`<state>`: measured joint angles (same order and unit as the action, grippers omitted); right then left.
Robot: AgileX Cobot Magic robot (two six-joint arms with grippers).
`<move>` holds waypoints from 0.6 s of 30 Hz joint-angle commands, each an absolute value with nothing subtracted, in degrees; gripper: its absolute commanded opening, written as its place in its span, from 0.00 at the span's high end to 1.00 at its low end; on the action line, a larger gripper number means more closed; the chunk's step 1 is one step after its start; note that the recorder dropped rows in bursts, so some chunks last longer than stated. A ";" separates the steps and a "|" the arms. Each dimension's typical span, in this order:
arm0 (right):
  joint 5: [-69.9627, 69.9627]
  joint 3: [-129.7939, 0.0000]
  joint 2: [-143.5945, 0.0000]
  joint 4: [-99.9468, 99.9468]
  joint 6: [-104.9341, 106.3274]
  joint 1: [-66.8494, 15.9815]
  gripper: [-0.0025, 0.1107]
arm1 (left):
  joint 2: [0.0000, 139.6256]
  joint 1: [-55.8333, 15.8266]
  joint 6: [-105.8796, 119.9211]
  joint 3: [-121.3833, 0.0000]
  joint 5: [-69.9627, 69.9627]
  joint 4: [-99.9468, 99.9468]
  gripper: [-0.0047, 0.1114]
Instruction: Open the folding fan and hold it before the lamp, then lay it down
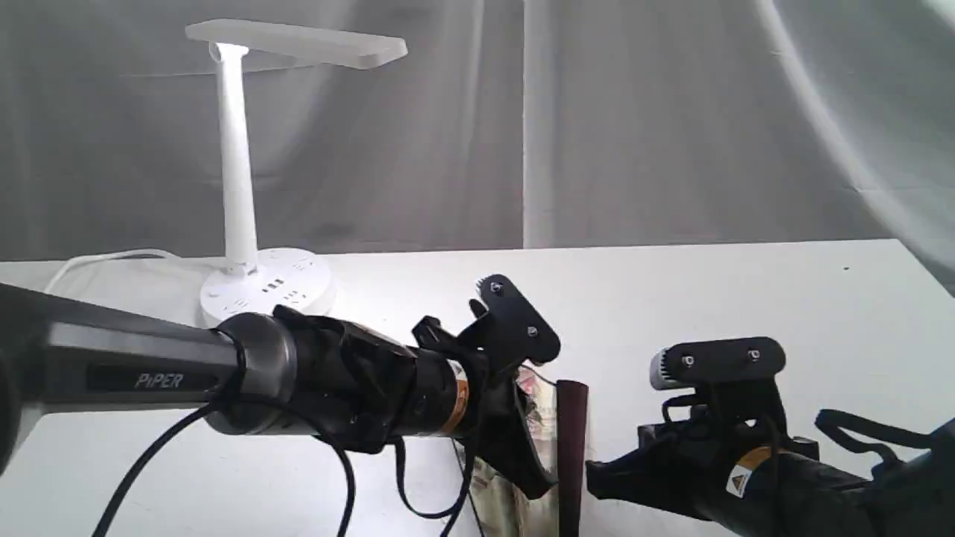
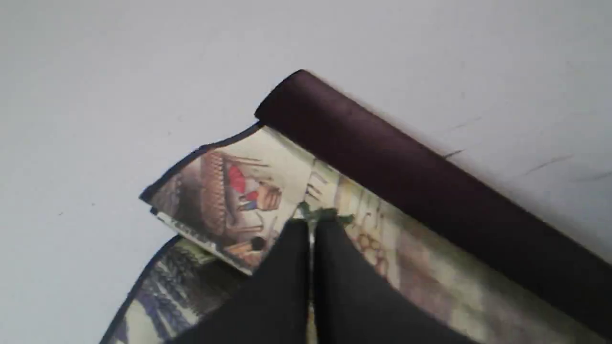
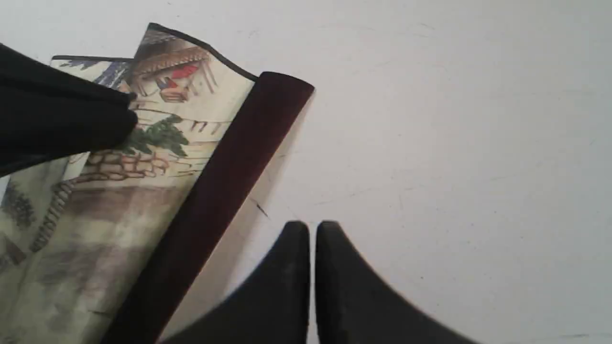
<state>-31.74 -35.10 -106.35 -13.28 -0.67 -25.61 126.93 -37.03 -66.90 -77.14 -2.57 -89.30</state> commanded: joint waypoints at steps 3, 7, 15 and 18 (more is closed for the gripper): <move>-32.33 -34.81 -106.29 -12.75 -0.81 -25.16 0.95 | 126.61 -37.29 -69.20 -77.60 1.38 -88.79 0.96; -32.33 -34.81 -106.29 -12.75 -0.81 -25.16 0.95 | 126.74 -37.29 -70.16 -77.60 0.00 -88.79 0.96; -31.19 -34.81 -106.29 -12.75 -2.89 -25.16 0.95 | 129.31 -37.29 -72.11 -77.60 0.00 -88.79 0.96; -29.03 -35.48 -106.29 -13.33 -3.49 -25.16 0.94 | 130.98 -37.29 -71.99 -77.60 0.37 -88.79 0.96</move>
<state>-30.29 -35.10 -106.35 -13.28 -2.92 -25.61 129.39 -37.03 -71.29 -77.71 0.00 -89.10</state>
